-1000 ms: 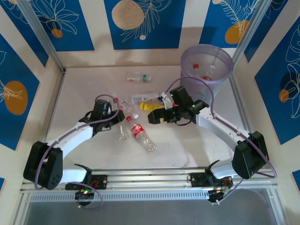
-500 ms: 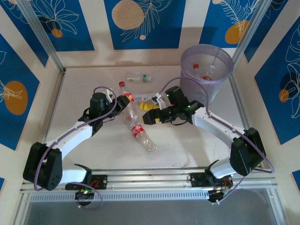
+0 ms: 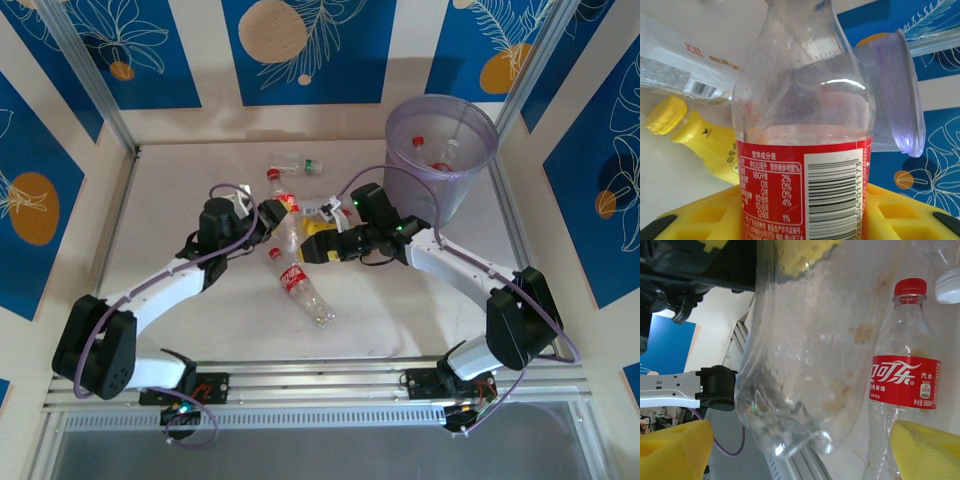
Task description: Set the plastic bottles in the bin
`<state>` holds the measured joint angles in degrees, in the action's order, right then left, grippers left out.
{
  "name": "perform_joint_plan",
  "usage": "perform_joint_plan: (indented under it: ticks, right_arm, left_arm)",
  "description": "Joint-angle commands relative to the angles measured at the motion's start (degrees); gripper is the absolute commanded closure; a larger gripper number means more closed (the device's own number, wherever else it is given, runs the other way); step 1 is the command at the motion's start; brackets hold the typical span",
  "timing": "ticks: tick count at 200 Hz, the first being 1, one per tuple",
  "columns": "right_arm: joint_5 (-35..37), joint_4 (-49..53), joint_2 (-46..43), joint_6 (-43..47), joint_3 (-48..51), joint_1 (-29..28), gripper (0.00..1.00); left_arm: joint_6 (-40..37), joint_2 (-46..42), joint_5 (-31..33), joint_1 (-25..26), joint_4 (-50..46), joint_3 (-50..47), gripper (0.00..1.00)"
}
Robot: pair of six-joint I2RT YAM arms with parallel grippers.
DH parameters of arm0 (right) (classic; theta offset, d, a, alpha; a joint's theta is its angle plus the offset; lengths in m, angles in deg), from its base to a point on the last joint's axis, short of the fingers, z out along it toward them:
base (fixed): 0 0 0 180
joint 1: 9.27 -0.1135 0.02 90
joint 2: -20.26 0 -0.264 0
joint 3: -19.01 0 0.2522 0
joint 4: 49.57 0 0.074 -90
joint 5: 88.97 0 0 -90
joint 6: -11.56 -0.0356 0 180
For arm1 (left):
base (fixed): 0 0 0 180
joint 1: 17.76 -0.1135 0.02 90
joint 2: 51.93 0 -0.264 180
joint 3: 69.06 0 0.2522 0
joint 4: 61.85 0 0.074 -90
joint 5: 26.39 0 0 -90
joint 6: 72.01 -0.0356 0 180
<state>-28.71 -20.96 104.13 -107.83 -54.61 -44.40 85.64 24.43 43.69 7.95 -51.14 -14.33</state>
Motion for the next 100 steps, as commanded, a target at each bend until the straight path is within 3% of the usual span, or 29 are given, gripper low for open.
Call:
perform_joint_plan:
  ticks: [1, 54, 100]
  right_arm:
    - [-2.5, -3.1, 1.0, -1.8, 1.0, 0.6, 0.08]
    - [-2.1, -6.1, 3.0, -3.7, 0.6, 0.8, 0.09]
    - [-2.8, -7.1, 4.7, -5.1, 0.2, 1.4, 0.16]
  left_arm:
    - [1.9, 1.2, -0.4, 1.4, 5.5, 0.0, 0.54]
    - [4.1, 3.5, 0.3, 3.2, 10.1, -0.5, 0.54]
    - [4.6, 4.4, 1.0, 4.2, 11.4, -0.6, 0.53]
